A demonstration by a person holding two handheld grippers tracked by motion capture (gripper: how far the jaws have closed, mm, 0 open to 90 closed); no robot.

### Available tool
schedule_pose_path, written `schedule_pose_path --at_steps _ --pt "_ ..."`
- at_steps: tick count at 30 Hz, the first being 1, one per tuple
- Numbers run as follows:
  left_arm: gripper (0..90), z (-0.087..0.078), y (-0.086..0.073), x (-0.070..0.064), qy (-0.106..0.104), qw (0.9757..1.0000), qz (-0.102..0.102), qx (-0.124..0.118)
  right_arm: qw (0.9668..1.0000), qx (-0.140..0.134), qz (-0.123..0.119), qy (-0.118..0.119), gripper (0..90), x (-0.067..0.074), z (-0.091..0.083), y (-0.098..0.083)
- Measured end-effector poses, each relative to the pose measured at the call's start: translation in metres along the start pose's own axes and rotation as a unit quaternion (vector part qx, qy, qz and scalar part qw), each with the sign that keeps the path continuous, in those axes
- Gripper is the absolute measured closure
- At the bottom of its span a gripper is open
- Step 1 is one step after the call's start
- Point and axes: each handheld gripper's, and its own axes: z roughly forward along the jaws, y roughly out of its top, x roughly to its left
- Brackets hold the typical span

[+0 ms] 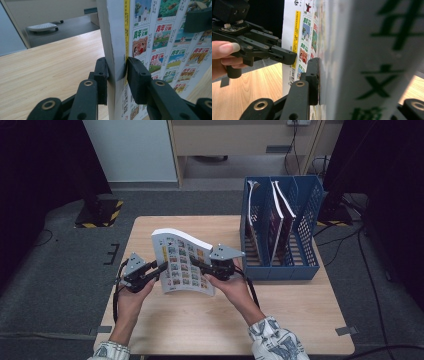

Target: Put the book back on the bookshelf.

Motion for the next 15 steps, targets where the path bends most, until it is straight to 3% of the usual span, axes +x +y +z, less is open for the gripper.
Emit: schedule_pose_path --at_steps 15 --pt "63.0 0.0001 -0.0075 0.0005 0.0 0.9998 -0.005 -0.019 0.9998 -0.008 -0.005 0.019 71.4 0.004 -0.0029 -0.0044"
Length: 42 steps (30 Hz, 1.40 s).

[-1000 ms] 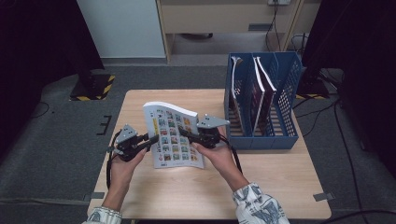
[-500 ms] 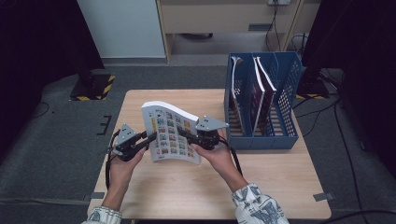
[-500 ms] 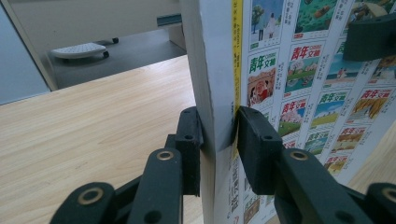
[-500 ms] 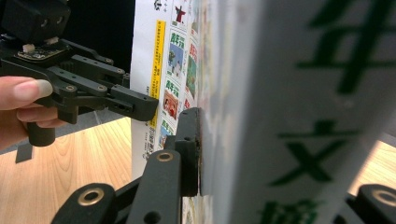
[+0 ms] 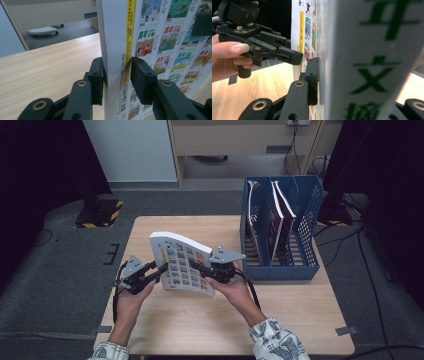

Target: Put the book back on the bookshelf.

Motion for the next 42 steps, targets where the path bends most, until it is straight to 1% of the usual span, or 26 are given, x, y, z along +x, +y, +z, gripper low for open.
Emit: schedule_pose_path --at_steps 2,4,5,13,18,20,22,25,27,30,33,34,35,37,42 --pt "63.1 0.0 0.0 0.0 0.0 1.0 0.0 0.0 1.0 0.0 0.001 0.004 68.9 0.0 0.001 -0.001" --pt "63.0 0.0 0.0 0.0 0.0 1.0 -0.001 -0.001 1.0 -0.003 -0.004 0.008 65.3 0.001 0.002 -0.003" --pt "63.0 0.0 0.0 0.0 0.0 1.0 -0.001 -0.001 0.9999 -0.004 -0.007 0.007 65.3 0.001 0.003 -0.003" --pt "63.0 0.0 -0.001 0.0 -0.001 1.0 -0.003 -0.004 0.9999 -0.007 -0.001 0.014 61.7 -0.001 0.007 -0.005" --pt "62.9 0.0 -0.001 0.0 -0.001 1.0 -0.003 -0.005 0.9997 -0.014 -0.002 0.02 62.1 0.0 0.009 -0.007" --pt "62.9 0.0 -0.002 0.0 -0.001 1.0 -0.004 -0.006 0.9997 -0.016 -0.002 0.019 64.9 -0.002 0.009 -0.007" --pt "62.9 0.0 -0.002 0.0 -0.001 1.0 -0.005 -0.007 0.9996 -0.022 0.001 0.02 67.3 -0.003 0.009 -0.009" --pt "62.9 0.0 -0.002 0.0 -0.001 1.0 -0.005 -0.007 0.9992 -0.03 0.014 0.024 69.0 -0.005 0.009 -0.011" --pt "62.9 0.0 -0.002 0.0 0.0 1.0 -0.005 -0.008 0.999 -0.032 0.017 0.024 68.8 -0.005 0.01 -0.011" --pt "62.9 0.0 -0.002 0.0 -0.001 1.0 -0.005 -0.008 0.9988 -0.034 0.023 0.028 65.3 -0.004 0.011 -0.01" --pt "62.9 0.0 -0.002 0.0 -0.001 1.0 -0.005 -0.007 0.999 -0.035 0.017 0.023 67.5 -0.003 0.012 -0.007" --pt "62.9 0.0 -0.002 0.0 -0.001 1.0 -0.005 -0.007 0.9987 -0.042 0.019 0.024 67.8 -0.003 0.011 -0.005" --pt "62.9 0.0 -0.002 0.0 -0.001 1.0 -0.006 -0.008 0.9987 -0.039 0.021 0.025 68.3 -0.003 0.011 -0.004" --pt "62.8 0.0 -0.002 0.0 -0.002 0.9999 -0.006 -0.008 0.9989 -0.036 0.016 0.025 69.8 -0.003 0.01 -0.003" --pt "62.8 0.0 -0.002 0.0 -0.001 1.0 -0.005 -0.008 0.9987 -0.038 0.024 0.025 68.5 -0.004 0.009 0.0"
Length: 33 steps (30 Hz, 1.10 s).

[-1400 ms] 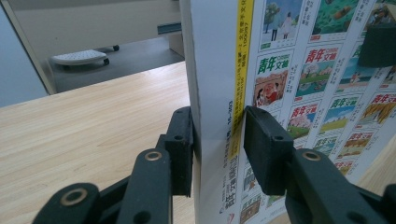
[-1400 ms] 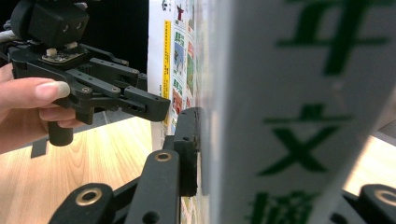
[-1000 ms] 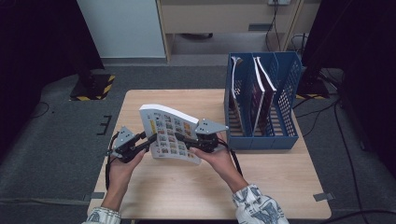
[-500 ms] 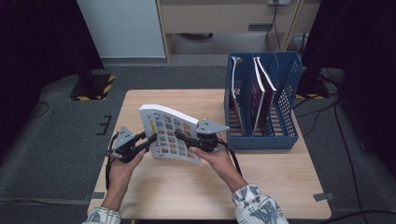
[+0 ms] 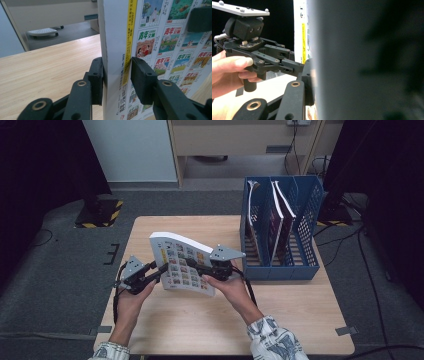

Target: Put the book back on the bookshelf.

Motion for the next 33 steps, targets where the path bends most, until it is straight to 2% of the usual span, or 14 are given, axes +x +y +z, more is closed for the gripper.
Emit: schedule_pose_path --at_steps 10,17,19,21,27,33 --pt "61.8 0.0 0.0 0.001 -0.001 1.0 -0.003 -0.001 1.0 -0.008 0.002 0.003 67.4 0.001 -0.001 0.008" --pt "56.9 0.002 -0.001 0.001 0.004 0.9999 -0.011 -0.004 0.9999 -0.012 -0.005 -0.003 72.7 0.002 -0.003 0.011" --pt "50.2 0.003 -0.002 0.0 0.011 0.9999 -0.01 -0.002 0.9999 -0.01 -0.008 -0.009 73.2 0.004 -0.003 0.012" --pt "38.0 0.004 -0.003 0.001 0.019 0.9997 -0.012 0.007 0.9998 -0.009 -0.013 -0.013 73.5 0.005 -0.003 0.012" --pt "28.1 0.004 -0.011 0.009 0.034 0.9991 -0.015 0.022 0.9996 -0.006 -0.007 -0.026 73.7 0.002 -0.006 0.012" --pt "16.2 0.008 -0.02 0.015 0.054 0.9966 -0.005 0.061 0.9994 -0.004 -0.007 -0.034 73.7 0.001 -0.011 0.015"
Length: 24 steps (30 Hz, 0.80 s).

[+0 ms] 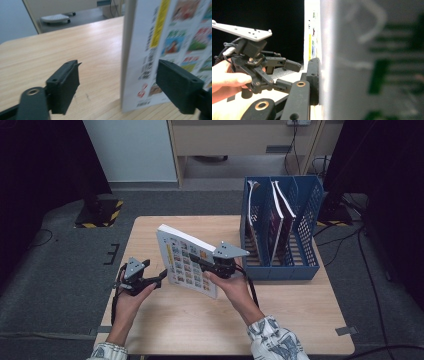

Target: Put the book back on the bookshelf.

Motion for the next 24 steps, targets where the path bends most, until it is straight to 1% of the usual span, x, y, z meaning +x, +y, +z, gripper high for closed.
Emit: schedule_pose_path --at_steps 4,6,8,9,16,18,20,24 --pt "9.9 0.007 -0.006 0.001 0.001 0.9993 0.006 0.036 1.0 0.001 -0.003 -0.006 73.8 -0.001 -0.004 0.002" --pt "8.4 0.009 -0.008 0.001 0.0 0.9989 0.008 0.046 1.0 0.001 -0.003 -0.008 73.7 -0.002 -0.005 0.003" --pt "5.3 0.011 -0.009 0.0 0.006 0.9988 0.009 0.048 0.9999 0.002 -0.005 -0.012 73.8 -0.003 -0.007 0.004" --pt "4.8 0.011 -0.009 0.0 0.005 0.9987 0.009 0.049 0.9999 0.001 -0.006 -0.015 73.8 -0.004 -0.008 0.004" --pt "4.7 0.012 -0.011 0.001 0.004 0.9986 0.006 0.052 0.9996 -0.008 0.001 -0.026 73.8 -0.01 -0.016 0.009" --pt "4.5 0.013 -0.012 0.001 0.002 0.9984 0.003 0.056 0.9995 -0.01 0.001 -0.029 73.8 -0.011 -0.018 0.011" --pt "4.4 0.014 -0.014 0.0 0.004 0.9979 0.009 0.065 0.9994 -0.013 0.002 -0.032 73.8 -0.012 -0.021 0.012" --pt "4.4 0.018 -0.018 0.0 0.005 0.9968 0.012 0.08 0.9992 -0.014 0.003 -0.037 73.8 -0.014 -0.026 0.014"
